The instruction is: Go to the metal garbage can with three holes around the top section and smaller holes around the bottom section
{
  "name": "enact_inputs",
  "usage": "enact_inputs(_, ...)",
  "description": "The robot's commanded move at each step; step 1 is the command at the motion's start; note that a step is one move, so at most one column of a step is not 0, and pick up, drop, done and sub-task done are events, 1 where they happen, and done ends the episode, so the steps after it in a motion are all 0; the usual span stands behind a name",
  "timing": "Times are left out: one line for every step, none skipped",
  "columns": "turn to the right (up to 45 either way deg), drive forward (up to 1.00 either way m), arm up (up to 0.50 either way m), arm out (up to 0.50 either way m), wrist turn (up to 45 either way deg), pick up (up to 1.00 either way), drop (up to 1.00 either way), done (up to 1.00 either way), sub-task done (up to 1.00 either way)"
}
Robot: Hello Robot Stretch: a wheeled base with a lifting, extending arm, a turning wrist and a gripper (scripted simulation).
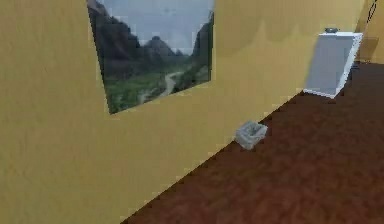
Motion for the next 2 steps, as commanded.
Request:
enact_inputs(39.0, 0.00, 0.00, 0.00, 0.0, 0.00, 0.00, 0.00, 0.00)
enact_inputs(0.0, 0.90, 0.00, 0.00, 0.0, 0.00, 0.00, 0.00, 0.00)
